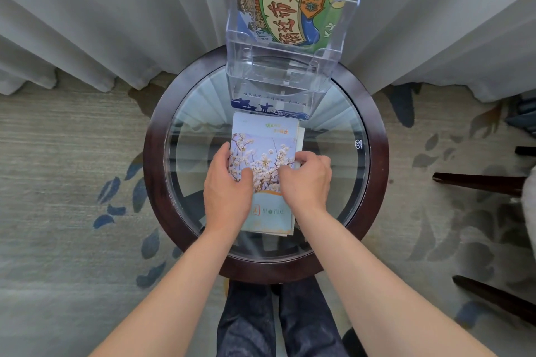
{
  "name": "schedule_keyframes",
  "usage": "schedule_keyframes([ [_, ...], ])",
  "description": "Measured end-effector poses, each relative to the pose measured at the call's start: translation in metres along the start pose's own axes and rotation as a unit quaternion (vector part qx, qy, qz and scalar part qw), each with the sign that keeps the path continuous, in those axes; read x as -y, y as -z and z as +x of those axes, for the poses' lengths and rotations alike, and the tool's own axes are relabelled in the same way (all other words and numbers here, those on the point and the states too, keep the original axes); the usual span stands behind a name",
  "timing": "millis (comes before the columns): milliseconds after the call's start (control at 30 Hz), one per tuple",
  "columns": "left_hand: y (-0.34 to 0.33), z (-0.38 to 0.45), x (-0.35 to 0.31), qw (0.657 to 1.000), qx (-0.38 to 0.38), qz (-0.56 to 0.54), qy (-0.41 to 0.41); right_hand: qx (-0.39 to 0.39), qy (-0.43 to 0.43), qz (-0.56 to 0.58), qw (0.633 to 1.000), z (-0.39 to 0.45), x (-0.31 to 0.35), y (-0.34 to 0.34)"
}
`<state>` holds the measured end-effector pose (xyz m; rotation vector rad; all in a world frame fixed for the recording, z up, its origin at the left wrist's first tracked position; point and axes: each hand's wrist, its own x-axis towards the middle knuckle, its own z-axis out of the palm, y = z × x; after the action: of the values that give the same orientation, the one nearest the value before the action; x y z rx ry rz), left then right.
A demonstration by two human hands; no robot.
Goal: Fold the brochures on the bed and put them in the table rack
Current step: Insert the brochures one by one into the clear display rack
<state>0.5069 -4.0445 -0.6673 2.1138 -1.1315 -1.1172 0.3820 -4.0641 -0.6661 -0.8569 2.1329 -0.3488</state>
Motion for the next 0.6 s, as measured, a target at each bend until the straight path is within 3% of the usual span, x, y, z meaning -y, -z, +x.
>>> schedule_keyframes([
  [100, 0.003, 0.007, -0.003, 1.0, -0.012, -0.007, 0.017, 0.03, -0.004, 0.026, 0.999, 0.004, 0.001, 0.006],
  [233, 0.003, 0.012, -0.005, 0.998, 0.011, 0.047, -0.04, 0.036, -0.021, 0.052, 0.998, 0.006, 0.007, 0.005],
  [333, 0.003, 0.02, -0.009, 0.999, 0.008, 0.039, -0.018, 0.035, -0.041, 0.093, 0.994, 0.003, 0.013, 0.003],
  [433, 0.004, 0.028, -0.016, 1.0, -0.012, 0.023, 0.015, 0.032, -0.013, 0.113, 0.993, -0.003, 0.013, 0.004],
  [600, 0.004, 0.027, -0.027, 1.0, 0.001, 0.009, -0.012, -0.014, 0.033, 0.105, 0.994, -0.014, 0.009, 0.004],
])
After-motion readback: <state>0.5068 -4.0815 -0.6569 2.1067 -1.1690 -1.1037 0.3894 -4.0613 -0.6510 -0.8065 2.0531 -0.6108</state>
